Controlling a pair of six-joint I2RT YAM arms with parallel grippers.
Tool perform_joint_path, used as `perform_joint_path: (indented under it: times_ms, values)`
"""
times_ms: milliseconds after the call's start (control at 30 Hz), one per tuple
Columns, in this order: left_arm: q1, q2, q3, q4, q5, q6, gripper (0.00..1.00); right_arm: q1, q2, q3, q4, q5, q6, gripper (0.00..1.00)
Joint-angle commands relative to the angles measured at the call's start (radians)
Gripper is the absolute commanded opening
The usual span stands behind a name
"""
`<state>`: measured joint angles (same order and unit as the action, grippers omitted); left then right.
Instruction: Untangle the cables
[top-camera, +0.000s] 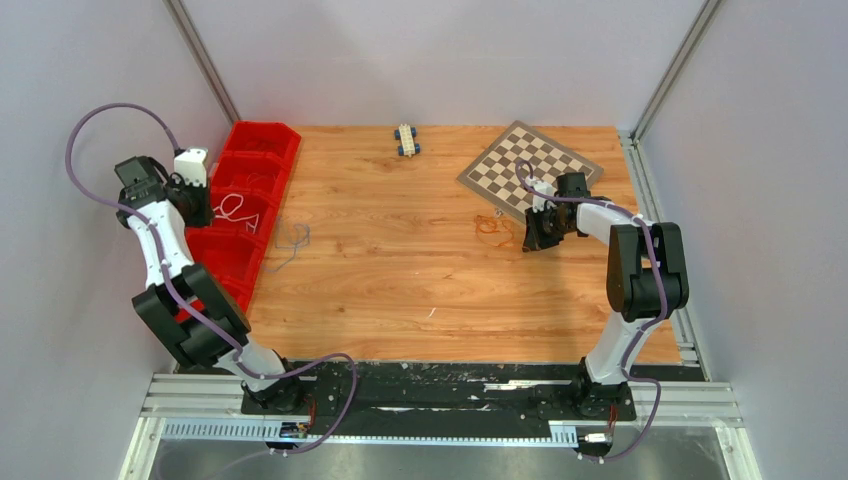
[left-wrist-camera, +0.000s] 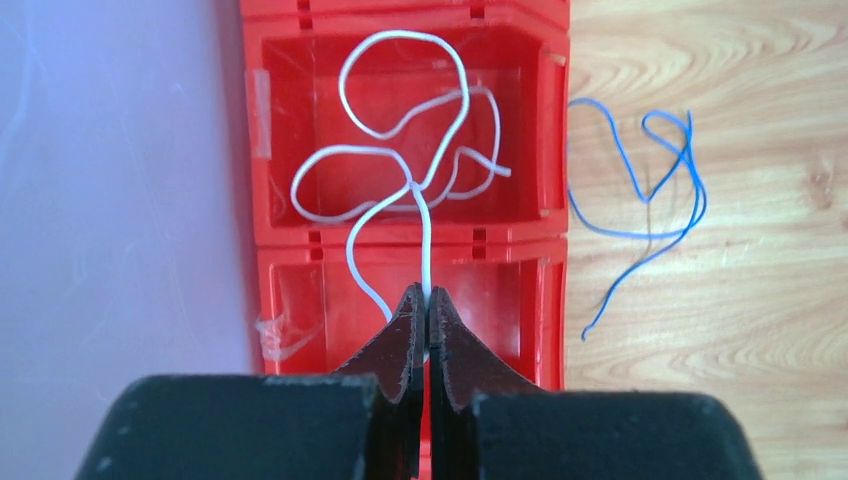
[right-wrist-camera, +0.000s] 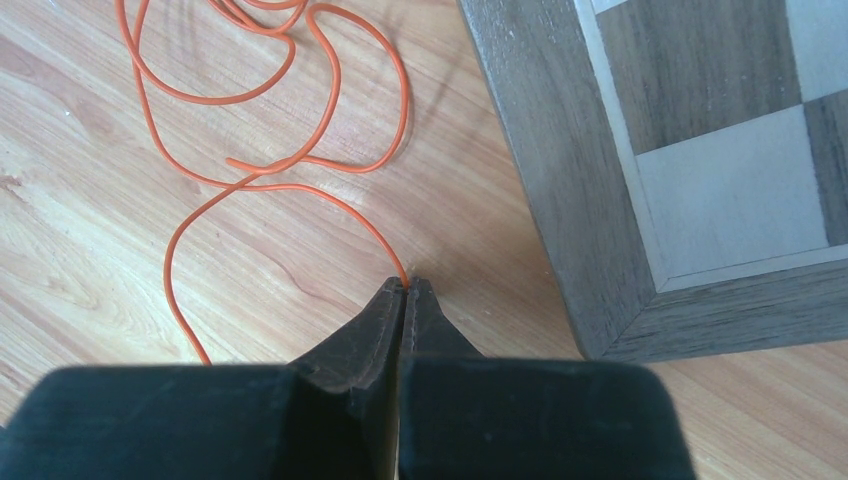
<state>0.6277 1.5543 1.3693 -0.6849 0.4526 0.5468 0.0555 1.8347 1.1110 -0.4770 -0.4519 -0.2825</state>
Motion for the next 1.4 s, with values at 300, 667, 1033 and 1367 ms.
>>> perform_joint_path:
  times_ms: [300, 667, 1033, 1367]
  values:
    - [-0.015, 0.158, 0.183, -0.099, -0.042, -0.028, 0.0, 0.012, 0.05, -0.023, -0.049, -0.011, 0.0, 0.0]
    - [-0.082, 0.309, 0.227, 0.068, 0.021, -0.165, 0.0, 0.013, 0.035, -0.029, -0.054, 0.01, 0.017, 0.0]
    - [-0.085, 0.209, 0.149, -0.009, 0.179, -0.03, 0.7, 0.014, 0.011, -0.043, -0.062, 0.016, 0.025, 0.0]
    - [-0.19, 0.047, -0.034, -0.074, 0.172, 0.099, 0.84, 0.015, 0.029, -0.03, -0.057, -0.007, 0.013, 0.0]
